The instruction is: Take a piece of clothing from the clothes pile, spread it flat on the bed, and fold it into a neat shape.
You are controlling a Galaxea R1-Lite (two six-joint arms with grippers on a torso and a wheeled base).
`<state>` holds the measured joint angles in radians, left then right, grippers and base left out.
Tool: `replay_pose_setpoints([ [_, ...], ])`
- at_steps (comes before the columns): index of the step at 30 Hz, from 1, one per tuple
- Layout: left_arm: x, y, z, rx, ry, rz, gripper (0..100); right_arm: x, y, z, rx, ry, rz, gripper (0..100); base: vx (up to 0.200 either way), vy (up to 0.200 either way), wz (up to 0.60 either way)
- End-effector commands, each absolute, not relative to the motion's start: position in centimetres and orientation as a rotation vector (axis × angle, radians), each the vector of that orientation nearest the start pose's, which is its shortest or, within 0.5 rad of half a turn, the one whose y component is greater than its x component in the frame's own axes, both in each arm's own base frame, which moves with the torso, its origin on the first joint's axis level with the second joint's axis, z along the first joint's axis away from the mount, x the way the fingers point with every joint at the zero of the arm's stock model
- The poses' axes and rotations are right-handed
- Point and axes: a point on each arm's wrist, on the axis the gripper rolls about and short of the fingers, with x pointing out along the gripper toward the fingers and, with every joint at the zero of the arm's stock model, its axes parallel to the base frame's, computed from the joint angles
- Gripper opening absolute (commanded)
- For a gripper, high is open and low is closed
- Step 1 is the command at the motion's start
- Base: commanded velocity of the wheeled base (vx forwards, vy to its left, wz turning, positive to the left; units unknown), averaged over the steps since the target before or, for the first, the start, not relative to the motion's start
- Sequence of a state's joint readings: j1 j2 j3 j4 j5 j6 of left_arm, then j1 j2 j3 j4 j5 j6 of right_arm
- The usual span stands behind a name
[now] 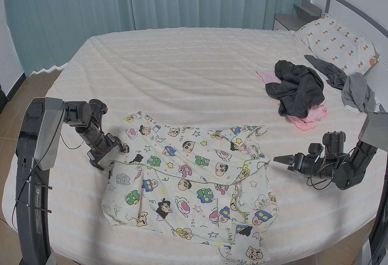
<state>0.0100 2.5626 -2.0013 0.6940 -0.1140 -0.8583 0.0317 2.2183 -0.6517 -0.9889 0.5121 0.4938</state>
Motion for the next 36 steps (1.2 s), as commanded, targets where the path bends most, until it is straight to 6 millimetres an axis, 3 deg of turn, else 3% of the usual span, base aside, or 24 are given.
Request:
replay_pose_setpoints([
  [1, 44.9, 1.9, 5.2, -1.023, 1.399, 0.49, 100, 33.4, 2.2, 0.1, 0.617, 0.738, 0.434, 100, 0.0, 0.0, 0.0],
  [5, 42.9, 3.7, 9.8, -1.229, 1.447, 0.381, 100, 33.4, 2.4, -0.4, 0.633, 0.765, 0.481, 100, 0.0, 0.0, 0.0],
  [9, 41.9, 4.5, 13.5, -1.27, 1.366, 0.327, 100, 33.3, 2.3, -1.2, 0.643, 0.789, 0.48, 100, 0.0, 0.0, 0.0],
  [10, 41.9, 4.5, 13.5, -1.27, 1.366, 0.327, 100, 33.3, 2.3, -1.2, 0.643, 0.789, 0.48, 100, 0.0, 0.0, 0.0],
  [12, 40.4, 4.7, 17.9, -1.271, 1.258, 0.229, 100, 32.9, 2.3, -1.5, 0.651, 0.809, 0.486, 100, 0.0, 0.0, 0.0],
  [14, 39.4, 4.4, 20.1, -1.267, 1.223, 0.163, 100, 32.8, 2.3, -1.6, 0.654, 0.813, 0.491, 100, 0.0, 0.0, 0.0],
  [15, 38.4, 4.1, 21.7, -1.245, 1.2, 0.106, 100, 32.7, 2.3, -1.6, 0.655, 0.816, 0.495, 100, 0.0, 0.0, 0.0],
  [19, 36.2, 3.0, 24.5, -1.07, 1.171, -0.016, 100, 32.6, 2.2, -1.8, 0.665, 0.825, 0.51, 100, 0.0, 0.0, 0.0],
  [24, 31.8, 0.6, 30.4, -0.754, 0.981, -0.27, 100, 32.0, 2.1, -2.0, 0.655, 0.816, 0.517, 100, 0.0, 0.0, 0.0],
  [25, 31.4, -0.1, 30.0, -0.721, 0.994, -0.287, 100, 32.0, 2.1, -2.0, 0.645, 0.802, 0.52, 100, 0.0, 0.0, 0.0],
  [27, 30.9, -1.9, 27.3, -0.625, 1.05, -0.282, 100, 31.7, 2.1, -1.9, 0.631, 0.771, 0.532, 100, 0.0, 0.0, 0.0],
  [32, 29.9, -6.3, 19.2, -0.437, 1.118, -0.194, 100, 30.8, 2.2, -2.4, 0.612, 0.714, 0.548, 100, 0.0, 0.0, 0.0],
  [33, 29.4, -7.1, 17.5, -0.423, 1.129, -0.179, 100, 30.5, 2.1, -2.5, 0.61, 0.7, 0.551, 100, 0.0, 0.0, 0.0],
  [36, 28.3, -8.5, 14.5, -0.509, 1.16, -0.129, 100, 30.0, 2.0, -2.8, 0.607, 0.667, 0.554, 100, 0.0, 0.0, 0.0],
])
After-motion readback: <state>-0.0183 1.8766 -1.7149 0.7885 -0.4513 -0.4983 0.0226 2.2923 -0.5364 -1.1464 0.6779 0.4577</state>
